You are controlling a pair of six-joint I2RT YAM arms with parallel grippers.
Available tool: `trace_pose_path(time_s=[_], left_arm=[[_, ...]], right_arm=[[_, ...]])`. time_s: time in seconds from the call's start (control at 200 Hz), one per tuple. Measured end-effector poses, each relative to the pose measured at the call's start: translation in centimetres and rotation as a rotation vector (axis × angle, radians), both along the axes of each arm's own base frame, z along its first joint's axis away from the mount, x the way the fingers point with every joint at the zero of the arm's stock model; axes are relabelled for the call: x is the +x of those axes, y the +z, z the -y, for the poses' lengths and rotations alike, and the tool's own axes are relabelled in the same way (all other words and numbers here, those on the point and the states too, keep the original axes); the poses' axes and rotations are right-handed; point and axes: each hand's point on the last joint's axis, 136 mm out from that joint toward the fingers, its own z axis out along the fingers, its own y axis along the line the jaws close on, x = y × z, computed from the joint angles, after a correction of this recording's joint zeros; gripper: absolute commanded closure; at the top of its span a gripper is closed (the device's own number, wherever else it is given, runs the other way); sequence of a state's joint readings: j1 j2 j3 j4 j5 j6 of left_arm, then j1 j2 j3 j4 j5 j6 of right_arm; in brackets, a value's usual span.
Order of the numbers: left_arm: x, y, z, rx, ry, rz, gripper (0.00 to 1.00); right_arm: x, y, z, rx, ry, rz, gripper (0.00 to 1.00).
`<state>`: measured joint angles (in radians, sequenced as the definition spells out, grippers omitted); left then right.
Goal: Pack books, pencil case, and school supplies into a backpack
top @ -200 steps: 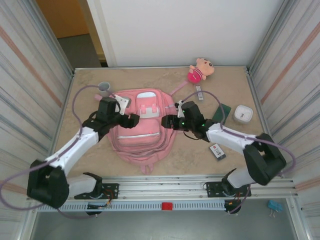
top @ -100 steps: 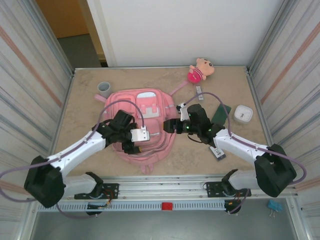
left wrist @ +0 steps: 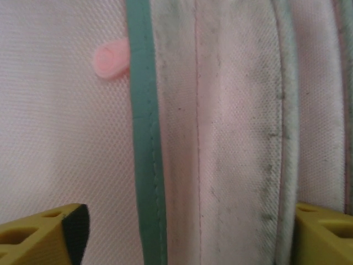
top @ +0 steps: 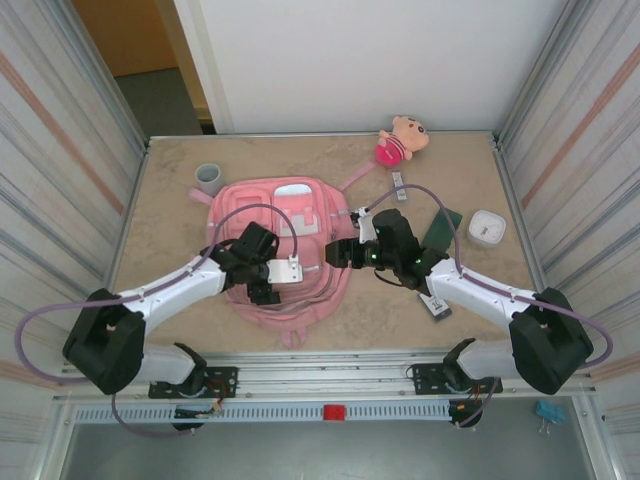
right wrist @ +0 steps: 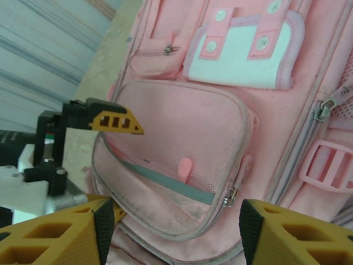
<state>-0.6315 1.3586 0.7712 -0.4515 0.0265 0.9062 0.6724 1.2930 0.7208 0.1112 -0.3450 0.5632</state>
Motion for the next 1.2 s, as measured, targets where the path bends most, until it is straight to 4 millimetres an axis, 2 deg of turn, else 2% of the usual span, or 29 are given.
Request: trace_pose_path(time_s=[0.045,0.15,0.246,0.286,0.406,0.591,0.857,1.027,1.197], left_arm=[[-0.1,-0.6,0.0,0.019,0.001,-0.011,0.38],[-0.3,-0.7,0.1,0.015,0.014,-0.02,0.5],[0.0,0.8,0.3,-0.044,0.031,0.013,0.76],[0.0,1.7,0.4,-0.09,0.042,0.024,0.84],[-0.1,4.4,0.3,-0.241,0.076,0.044,0.96],[0.5,7.9,0.1,-0.457,0.126,0.043,1.0],[-0.3,9.3,0.8,-0.608,0.125,-0.056,1.0],[-0.7,10.0,1.0,-0.682,0.119,-0.109,1.0],[-1.0,10.8,0.9,-0.723,0.108,-0.118,1.0]], right_arm=[[0.0,0.1,0.1,0.001,-0.002,0.002,0.37],[0.2,0.3,0.6,0.013,-0.011,0.009,0.37],[0.6,0.5,1.5,0.026,-0.029,0.012,0.37],[0.9,0.6,1.9,0.033,-0.037,0.012,0.37],[1.6,0.9,3.1,0.047,-0.05,0.015,0.36],[2.3,1.3,4.6,0.054,-0.032,0.019,0.36],[4.0,4.4,4.5,0.083,0.047,0.08,0.33],[4.8,3.8,4.1,0.091,0.09,0.082,0.29],[5.3,3.1,2.7,0.111,0.198,0.072,0.29]])
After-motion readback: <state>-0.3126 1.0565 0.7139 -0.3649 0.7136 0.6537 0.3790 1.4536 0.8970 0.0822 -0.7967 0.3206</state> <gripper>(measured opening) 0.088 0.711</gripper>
